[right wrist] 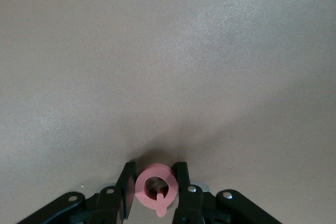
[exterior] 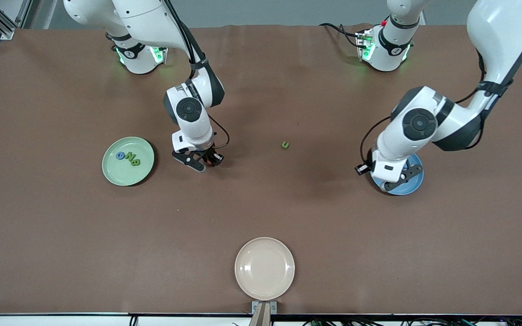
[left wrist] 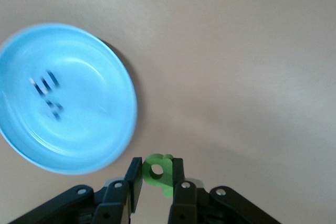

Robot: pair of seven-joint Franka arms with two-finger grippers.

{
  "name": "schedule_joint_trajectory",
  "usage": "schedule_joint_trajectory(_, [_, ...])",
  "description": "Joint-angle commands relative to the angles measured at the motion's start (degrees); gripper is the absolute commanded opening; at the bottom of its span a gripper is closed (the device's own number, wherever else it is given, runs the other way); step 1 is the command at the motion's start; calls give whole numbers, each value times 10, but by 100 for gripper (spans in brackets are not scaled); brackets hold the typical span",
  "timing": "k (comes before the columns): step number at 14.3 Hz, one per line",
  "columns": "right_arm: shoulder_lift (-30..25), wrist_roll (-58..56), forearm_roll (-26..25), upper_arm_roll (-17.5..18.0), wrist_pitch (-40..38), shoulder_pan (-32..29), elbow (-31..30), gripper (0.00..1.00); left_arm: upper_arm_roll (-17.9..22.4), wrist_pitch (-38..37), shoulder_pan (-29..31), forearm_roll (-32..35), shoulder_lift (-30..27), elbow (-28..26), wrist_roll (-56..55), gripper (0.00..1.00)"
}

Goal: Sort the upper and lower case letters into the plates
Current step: 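Place the q in the blue plate while the right gripper places Q in green plate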

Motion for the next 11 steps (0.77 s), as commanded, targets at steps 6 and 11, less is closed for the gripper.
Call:
schedule_joint_trajectory(6, [-68,-149,7,-7,-103,-92,-7,0,-22,74,139,131,2,-120,167,1])
schedule_joint_trajectory(11, [-120,-357,1,-9,-154,-209,-23,0,-13,76,145,205,57,-128,163,1])
